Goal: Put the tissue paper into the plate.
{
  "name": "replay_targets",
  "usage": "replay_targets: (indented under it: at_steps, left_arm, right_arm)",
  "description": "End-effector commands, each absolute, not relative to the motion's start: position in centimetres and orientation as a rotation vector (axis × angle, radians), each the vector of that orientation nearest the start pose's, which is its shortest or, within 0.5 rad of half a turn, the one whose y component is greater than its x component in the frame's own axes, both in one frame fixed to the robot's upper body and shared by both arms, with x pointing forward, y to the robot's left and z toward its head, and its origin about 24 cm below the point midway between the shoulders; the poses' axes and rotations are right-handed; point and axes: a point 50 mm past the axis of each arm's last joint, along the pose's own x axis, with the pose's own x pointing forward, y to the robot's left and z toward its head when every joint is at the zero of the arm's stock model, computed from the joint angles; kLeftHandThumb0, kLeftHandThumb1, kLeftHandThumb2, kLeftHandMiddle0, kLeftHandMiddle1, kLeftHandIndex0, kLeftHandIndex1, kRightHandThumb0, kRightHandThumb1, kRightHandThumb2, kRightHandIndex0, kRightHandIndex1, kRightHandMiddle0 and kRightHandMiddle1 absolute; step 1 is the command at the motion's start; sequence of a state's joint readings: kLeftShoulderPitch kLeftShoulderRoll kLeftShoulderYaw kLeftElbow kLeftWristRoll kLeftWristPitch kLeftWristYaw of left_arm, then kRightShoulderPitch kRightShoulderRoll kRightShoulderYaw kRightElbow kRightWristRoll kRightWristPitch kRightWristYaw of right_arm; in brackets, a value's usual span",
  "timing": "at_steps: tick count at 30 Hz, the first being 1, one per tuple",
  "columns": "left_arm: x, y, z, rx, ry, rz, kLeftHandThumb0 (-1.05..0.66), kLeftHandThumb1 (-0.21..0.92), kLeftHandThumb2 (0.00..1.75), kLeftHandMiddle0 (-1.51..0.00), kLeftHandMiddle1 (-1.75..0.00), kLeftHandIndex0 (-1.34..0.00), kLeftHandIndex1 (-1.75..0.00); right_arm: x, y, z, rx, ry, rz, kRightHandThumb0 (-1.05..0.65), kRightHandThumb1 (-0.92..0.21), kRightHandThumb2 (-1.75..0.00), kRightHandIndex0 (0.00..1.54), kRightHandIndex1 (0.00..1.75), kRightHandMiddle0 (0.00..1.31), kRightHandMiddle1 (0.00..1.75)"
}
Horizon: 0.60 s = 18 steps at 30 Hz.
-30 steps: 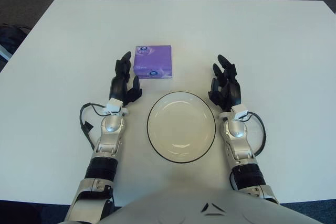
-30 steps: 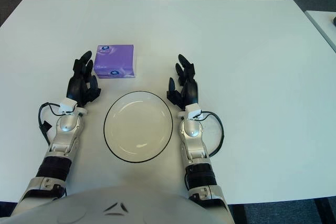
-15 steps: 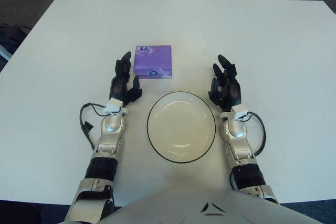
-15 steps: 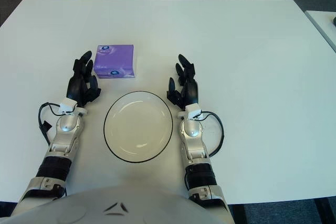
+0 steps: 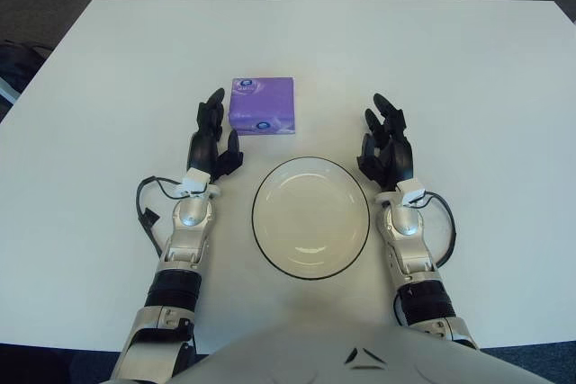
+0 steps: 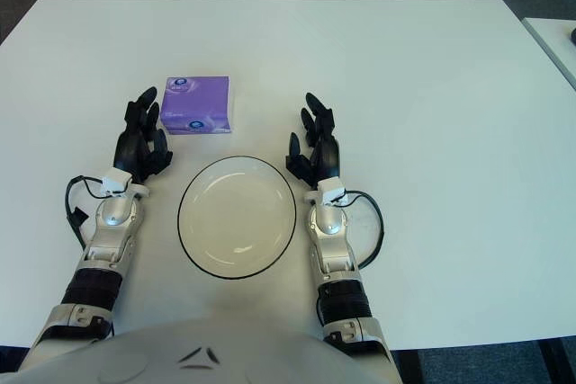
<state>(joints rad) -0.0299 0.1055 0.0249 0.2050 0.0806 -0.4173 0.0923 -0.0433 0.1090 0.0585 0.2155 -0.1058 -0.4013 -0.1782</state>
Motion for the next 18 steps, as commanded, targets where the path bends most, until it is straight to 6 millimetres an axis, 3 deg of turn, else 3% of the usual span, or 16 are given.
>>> replay_targets:
  at_steps: [1,10,18]
  left_arm:
    - [21.9,19.0,1.2,0.252,-0.073,0.130,-0.77,0.92,0.85,-0.24,0.00,0.00,-0.54]
    - [23.6,20.9,6.0,0.433,-0.227,0.208,-0.76,0.92,0.84,-0.23,0.00,0.00,-0.52]
    - [25.5,23.3,8.4,0.612,-0.333,0.260,-0.74,0.92,0.88,-0.22,0.00,0.00,-0.52]
  right_arm:
    - [23.3,-12.4,-0.9,0.012,0.028,-0.127,-0.65,-0.92,-0.76,0.29,0.00,0.00,0.51]
    - [23.4,-12.3,-0.9,0.012,0.024,-0.120,-0.65,-0.92,-0.75,0.29,0.00,0.00,0.50]
    - [23.6,-12.1,-1.0,0.014,0.025,-0.118,-0.66,-0.92,-0.76,0.30,0.01,0.00,0.50]
